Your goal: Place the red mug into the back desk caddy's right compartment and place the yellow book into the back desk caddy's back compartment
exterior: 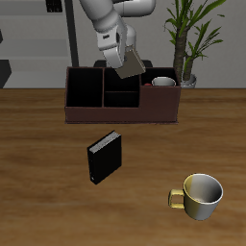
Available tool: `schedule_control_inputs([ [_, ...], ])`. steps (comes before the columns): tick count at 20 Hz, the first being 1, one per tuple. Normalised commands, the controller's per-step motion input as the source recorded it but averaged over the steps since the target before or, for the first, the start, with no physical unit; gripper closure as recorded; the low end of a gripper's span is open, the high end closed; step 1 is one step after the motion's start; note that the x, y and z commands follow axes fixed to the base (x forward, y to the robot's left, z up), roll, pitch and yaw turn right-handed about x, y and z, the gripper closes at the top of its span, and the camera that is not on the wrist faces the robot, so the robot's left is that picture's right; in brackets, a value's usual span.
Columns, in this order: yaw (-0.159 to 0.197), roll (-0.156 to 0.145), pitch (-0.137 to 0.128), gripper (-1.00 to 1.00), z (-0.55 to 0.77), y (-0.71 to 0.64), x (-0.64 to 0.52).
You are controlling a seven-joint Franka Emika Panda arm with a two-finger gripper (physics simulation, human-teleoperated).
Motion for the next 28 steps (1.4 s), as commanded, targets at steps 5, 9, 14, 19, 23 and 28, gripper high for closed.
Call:
schedule_control_inputs([
  [5,-0.011,0.022,-0.004,1.0,0.16,0.09,-0.19],
  [9,-0.014,0.019,0.022,1.0,0.22,0.13,-0.15],
  [14,-0.011,-0.045,0.071,1.0,0.13,0.03,0.04],
  [19,0.022,-0.015,0.062,1.0,0.08,-0.03,-0.18],
  [23,0.056,-0.038,0.035,1.0,0.08,-0.06,-0.06],
  [28,0.045,-0.054,0.024,1.0,0.05,-0.2,-0.06],
])
